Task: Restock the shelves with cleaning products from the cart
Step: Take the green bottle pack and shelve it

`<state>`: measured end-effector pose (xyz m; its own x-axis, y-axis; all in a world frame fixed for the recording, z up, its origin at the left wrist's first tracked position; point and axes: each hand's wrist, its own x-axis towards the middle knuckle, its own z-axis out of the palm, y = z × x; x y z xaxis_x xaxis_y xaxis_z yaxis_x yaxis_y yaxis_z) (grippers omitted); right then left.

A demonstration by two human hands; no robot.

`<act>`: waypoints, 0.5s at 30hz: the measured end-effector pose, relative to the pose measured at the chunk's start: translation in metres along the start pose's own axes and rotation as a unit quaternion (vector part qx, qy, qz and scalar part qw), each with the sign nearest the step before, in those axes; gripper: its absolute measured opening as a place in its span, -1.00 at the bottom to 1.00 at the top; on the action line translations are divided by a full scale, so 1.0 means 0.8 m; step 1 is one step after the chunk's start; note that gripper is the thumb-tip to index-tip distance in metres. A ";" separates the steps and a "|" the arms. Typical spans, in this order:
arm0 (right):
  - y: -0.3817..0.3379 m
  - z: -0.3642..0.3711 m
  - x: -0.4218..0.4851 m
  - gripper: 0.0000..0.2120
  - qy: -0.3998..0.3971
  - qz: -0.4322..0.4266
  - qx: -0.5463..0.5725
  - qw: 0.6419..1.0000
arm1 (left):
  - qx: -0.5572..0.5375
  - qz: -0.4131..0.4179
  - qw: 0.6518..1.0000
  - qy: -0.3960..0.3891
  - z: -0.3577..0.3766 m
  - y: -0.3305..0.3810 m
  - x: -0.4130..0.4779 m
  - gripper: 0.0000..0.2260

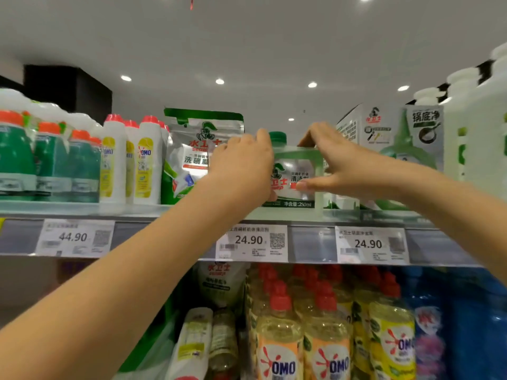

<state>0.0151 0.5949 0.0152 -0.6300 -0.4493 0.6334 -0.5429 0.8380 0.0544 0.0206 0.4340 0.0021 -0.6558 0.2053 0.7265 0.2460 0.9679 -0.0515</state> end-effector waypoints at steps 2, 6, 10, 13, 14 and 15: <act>0.000 0.004 0.007 -0.61 0.004 0.005 -0.047 0.999 | 0.014 -0.029 0.999 -0.008 0.007 0.005 0.012 -0.52; 0.006 0.024 0.024 -0.60 0.011 0.009 -0.073 0.997 | -0.016 -0.056 0.998 -0.025 0.027 -0.001 0.037 -0.51; 0.015 0.038 0.040 -0.51 0.012 0.018 -0.100 0.995 | -0.017 -0.067 0.997 -0.017 0.039 -0.004 0.050 -0.49; 0.020 0.046 0.051 -0.45 0.013 0.024 -0.106 0.994 | -0.012 -0.076 0.997 -0.014 0.045 -0.004 0.058 -0.53; 0.022 0.049 0.053 -0.45 0.016 0.027 -0.108 0.994 | -0.013 -0.075 0.997 -0.012 0.048 -0.004 0.060 -0.54; 0.023 0.051 0.055 -0.44 0.020 0.029 -0.112 0.993 | -0.013 -0.074 0.997 -0.009 0.051 -0.004 0.063 -0.55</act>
<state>-0.0457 0.5779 0.0127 -0.6315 -0.3887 0.6709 -0.3666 0.9121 0.1833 -0.0424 0.4475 0.0112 -0.6986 0.0626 0.7128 0.1630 0.9839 0.0733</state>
